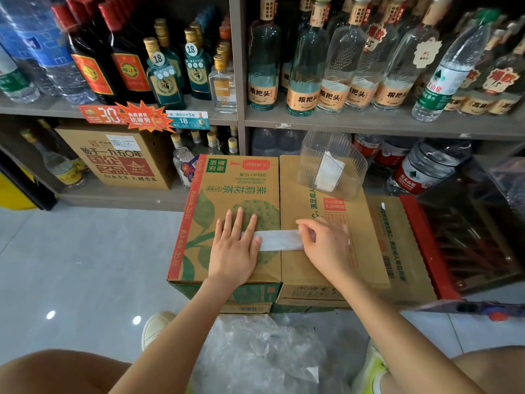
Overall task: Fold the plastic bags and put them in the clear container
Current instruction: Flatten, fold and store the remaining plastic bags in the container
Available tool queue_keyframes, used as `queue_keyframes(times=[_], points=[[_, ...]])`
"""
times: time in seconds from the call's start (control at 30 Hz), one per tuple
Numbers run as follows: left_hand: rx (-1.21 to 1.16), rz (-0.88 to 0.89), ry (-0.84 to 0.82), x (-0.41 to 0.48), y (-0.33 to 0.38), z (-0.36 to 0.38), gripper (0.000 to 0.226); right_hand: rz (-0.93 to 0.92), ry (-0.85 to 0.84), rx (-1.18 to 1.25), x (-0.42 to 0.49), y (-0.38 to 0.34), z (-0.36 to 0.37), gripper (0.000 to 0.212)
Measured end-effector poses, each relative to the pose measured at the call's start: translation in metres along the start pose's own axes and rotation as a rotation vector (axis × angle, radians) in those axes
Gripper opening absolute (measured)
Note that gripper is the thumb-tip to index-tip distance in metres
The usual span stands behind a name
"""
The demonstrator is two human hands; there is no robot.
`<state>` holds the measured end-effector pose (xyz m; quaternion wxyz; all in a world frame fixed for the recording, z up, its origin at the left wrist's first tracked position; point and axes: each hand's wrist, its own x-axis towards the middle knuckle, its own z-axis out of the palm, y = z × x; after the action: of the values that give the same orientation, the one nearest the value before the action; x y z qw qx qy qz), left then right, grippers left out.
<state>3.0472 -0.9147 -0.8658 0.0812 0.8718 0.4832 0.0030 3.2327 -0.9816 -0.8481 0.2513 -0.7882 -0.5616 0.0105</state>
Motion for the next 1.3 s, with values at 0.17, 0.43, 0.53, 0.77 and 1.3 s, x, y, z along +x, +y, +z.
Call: queue_keyframes(times=[0.17,0.43,0.53,0.77,1.3], points=[[0.011,-0.006,-0.024,0.001,0.0,0.004,0.081,-0.286,-0.081,-0.167,-0.011,-0.039,0.016,0.037],[0.018,-0.002,-0.001,0.003,-0.003,0.008,0.08,-0.143,-0.434,-0.26,-0.021,-0.019,0.02,0.055],[0.024,-0.003,0.007,0.003,-0.003,0.009,0.08,-0.027,-0.472,-0.336,-0.025,0.016,0.002,0.051],[0.04,0.0,0.009,0.002,-0.002,0.008,0.081,0.075,-0.399,-0.37,-0.027,0.039,-0.02,0.071],[-0.161,0.161,0.171,0.011,-0.017,-0.016,0.075,0.194,-0.361,-0.028,-0.007,0.0,-0.025,0.016]])
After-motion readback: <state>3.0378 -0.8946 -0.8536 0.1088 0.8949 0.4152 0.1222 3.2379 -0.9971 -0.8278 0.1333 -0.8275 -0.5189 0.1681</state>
